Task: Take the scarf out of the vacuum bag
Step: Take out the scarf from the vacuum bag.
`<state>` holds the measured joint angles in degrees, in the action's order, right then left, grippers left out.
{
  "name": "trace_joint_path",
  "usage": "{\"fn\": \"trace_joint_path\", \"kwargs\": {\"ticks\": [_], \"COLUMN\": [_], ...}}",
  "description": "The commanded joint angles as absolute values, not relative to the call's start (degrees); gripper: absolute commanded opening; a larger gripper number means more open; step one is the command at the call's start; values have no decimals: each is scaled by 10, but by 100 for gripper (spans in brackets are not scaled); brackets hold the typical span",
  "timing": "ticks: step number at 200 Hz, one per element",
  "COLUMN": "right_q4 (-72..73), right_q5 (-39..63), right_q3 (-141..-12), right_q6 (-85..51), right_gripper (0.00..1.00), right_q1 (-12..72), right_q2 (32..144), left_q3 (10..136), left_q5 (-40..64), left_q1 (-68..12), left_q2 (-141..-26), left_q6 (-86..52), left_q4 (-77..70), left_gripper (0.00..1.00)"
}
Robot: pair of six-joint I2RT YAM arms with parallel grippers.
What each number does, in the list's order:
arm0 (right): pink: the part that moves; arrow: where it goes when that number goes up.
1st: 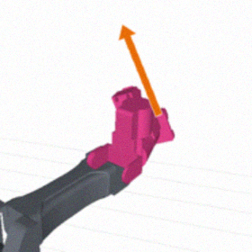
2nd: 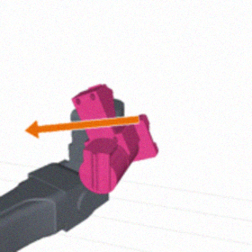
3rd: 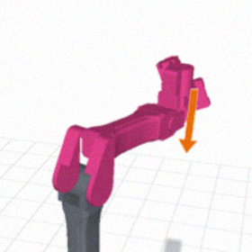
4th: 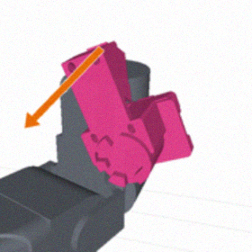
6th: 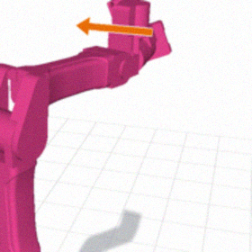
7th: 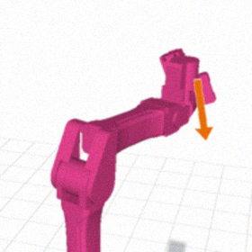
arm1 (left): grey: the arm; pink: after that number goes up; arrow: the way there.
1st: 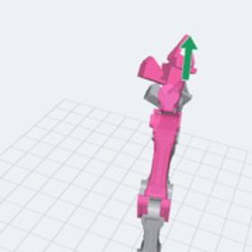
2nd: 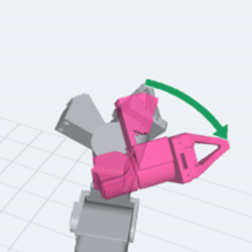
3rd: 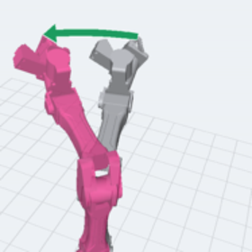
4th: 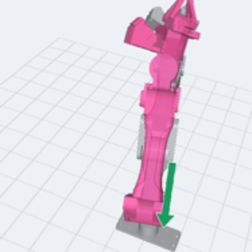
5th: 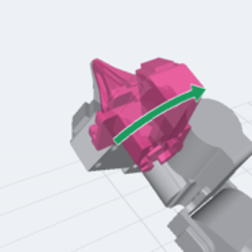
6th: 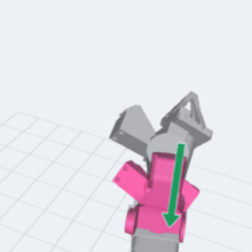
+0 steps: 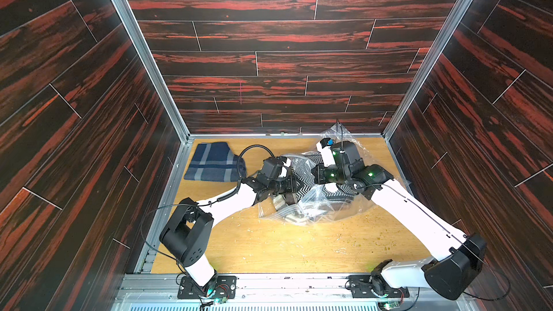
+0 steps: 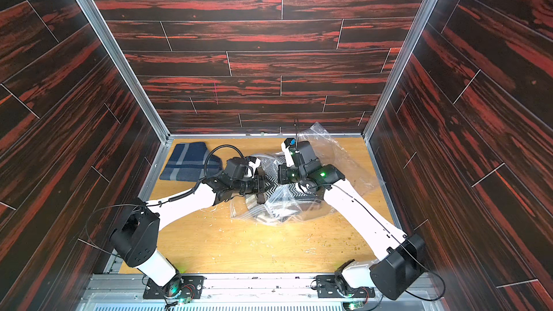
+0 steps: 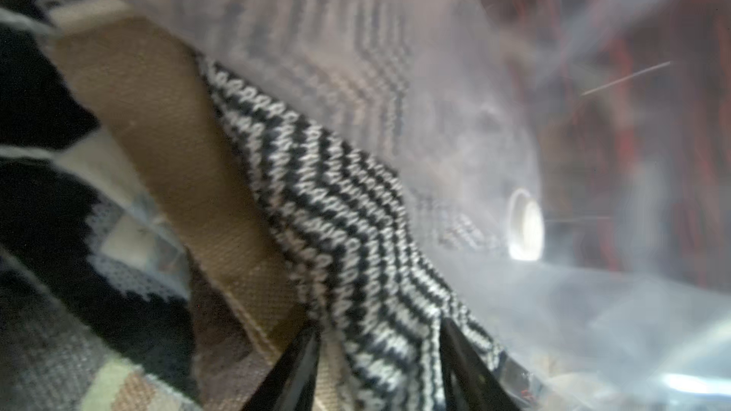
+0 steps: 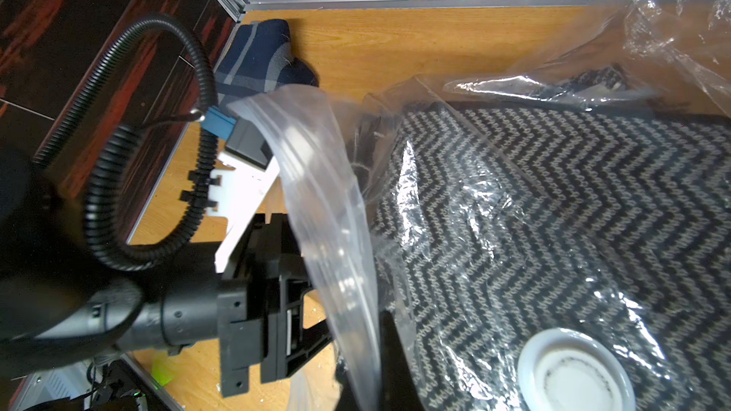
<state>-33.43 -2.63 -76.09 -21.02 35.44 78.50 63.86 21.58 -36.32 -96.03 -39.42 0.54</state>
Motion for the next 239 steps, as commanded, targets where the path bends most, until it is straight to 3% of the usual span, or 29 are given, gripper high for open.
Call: {"fn": "trace_joint_path", "kwargs": {"ticks": [1,99,128,167,179,191,239], "right_q4": [-341,-346,-345,-338,-337,-336,-336], "right_q5": [-35,-37,-38,-33,-33,-35,-46], "right_q3": [-755,-760,-759,-758,-758,-760,-763], "right_q6": [-213,-217,-217,-219,-220,-219,-223], "right_gripper": [0,0,0,0,0,0,0], "right_q1": [350,349,348,348,348,349,346], "right_q2": [765,771,771,774,774,774,777], "left_q3": [656,683,673,694,694,692,701], "left_q5": [204,251,290,298,307,307,284], "left_q1": [-360,-353,-356,-358,-358,-359,-361], "left_q2": [-974,-1037,-1031,-1067,-1075,-1071,-1020], "left_q6": [-378,-413,-432,-426,-432,-433,-394], "left_q4": [22,-41,-96,-63,-70,-74,-42], "left_gripper": [53,50,45,45,32,0,0]}}
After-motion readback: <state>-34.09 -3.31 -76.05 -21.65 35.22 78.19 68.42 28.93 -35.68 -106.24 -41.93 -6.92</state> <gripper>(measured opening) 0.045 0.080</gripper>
